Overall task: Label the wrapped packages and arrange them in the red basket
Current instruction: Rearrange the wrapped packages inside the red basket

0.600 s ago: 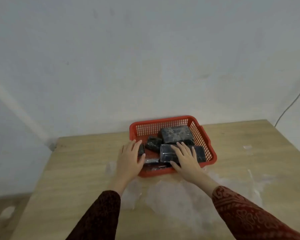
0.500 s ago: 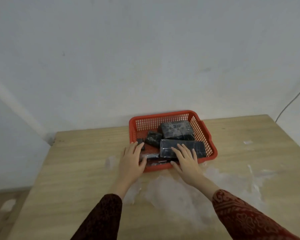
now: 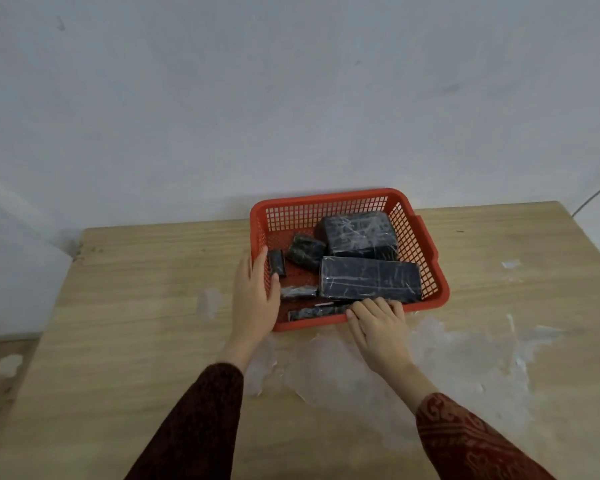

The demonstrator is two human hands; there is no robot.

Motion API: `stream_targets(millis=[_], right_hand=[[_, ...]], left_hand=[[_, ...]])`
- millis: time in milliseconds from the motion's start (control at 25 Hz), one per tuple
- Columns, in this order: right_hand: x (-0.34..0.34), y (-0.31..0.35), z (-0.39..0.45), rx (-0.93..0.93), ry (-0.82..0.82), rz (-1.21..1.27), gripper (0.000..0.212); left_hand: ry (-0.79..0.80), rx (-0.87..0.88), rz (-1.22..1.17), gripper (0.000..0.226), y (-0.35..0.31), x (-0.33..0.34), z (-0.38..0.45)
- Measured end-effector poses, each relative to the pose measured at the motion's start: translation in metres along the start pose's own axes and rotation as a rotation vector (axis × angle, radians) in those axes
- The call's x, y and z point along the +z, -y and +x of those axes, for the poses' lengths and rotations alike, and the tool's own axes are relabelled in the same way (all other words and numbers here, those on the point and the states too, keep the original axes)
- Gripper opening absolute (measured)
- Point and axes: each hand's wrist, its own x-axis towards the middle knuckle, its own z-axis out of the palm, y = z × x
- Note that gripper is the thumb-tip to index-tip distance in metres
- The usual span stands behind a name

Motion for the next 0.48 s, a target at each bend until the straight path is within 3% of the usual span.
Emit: stream_targets(millis=[120,200,320,400,480], right_hand=[[-0.004,0.004,0.01,0.049,0.129,-0.027,0.027],[-0.007,0.004,0.026,0.047,0.176,0.083,0.02],[-0.005,0.017,0.071,-0.113,0.188,0.188,0.006],[0.007,0.032,0.109,-0.166,0.187,0.1,0.018],[0.025,0.049,0.146,-0.107,0.33,-0.096,0.047]], left_hand=[[-0.002,-0.154,-0.13,0.064,-0.001,0.011,0.029],[-0.041,-0.193,-0.148,0.064,0.003,0.015,0.033],[-0.065,-0.171,-0.213,0.059,0.008,0.017,0.031],[-0.084,-0.153,-0.233,0.057,0.007,0.017,0.029],[-0.128,-0.141,-0.238,0.055,0.006,0.018,0.03]])
